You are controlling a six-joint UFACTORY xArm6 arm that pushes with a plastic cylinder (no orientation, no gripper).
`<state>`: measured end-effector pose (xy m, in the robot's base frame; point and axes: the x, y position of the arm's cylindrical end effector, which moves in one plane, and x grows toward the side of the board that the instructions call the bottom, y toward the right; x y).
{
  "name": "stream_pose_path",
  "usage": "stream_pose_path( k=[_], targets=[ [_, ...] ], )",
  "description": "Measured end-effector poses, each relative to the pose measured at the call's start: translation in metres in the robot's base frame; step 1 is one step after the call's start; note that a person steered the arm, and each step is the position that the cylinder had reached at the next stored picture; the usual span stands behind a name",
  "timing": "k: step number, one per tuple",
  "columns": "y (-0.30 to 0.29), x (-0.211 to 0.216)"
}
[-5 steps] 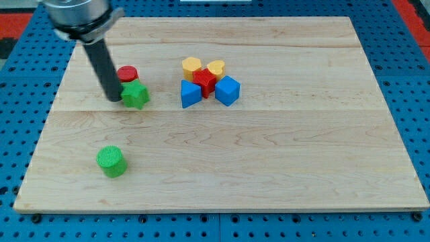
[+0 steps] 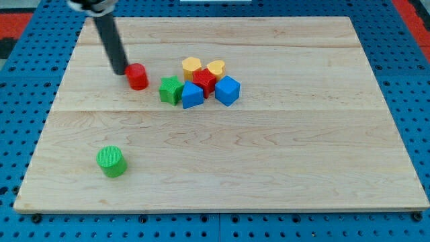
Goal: Slide the red circle to the top of the green star
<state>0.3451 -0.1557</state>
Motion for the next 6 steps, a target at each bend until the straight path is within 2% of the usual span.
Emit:
stream_pose_path(
  k=[1, 2, 3, 6],
  targets=[
    [0.02, 0.0],
    [-0.009, 0.003],
    [-0.055, 0.03],
    [0.024, 0.028]
  ],
)
